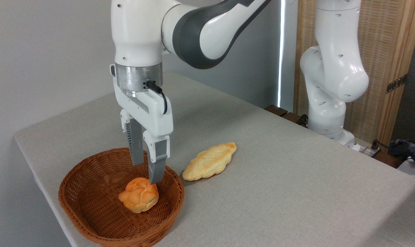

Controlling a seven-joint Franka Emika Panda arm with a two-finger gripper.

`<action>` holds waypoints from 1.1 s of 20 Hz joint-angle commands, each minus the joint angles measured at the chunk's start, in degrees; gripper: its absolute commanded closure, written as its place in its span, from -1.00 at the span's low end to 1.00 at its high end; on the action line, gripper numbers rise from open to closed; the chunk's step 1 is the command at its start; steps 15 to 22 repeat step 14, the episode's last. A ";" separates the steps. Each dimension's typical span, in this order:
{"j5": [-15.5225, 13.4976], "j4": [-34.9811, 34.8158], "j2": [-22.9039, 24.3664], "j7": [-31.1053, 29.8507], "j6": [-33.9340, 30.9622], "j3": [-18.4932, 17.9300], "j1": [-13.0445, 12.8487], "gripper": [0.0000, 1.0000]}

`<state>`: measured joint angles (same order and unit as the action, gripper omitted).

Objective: Put bread into the basket

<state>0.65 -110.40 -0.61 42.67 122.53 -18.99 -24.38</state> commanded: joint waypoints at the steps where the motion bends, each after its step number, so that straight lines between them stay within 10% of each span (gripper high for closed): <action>1: -0.65 0.10 2.46 -0.57 -3.34 -0.52 -0.14 -1.00; 22: -0.83 -0.34 7.12 -0.48 -12.75 -0.25 -0.58 -1.00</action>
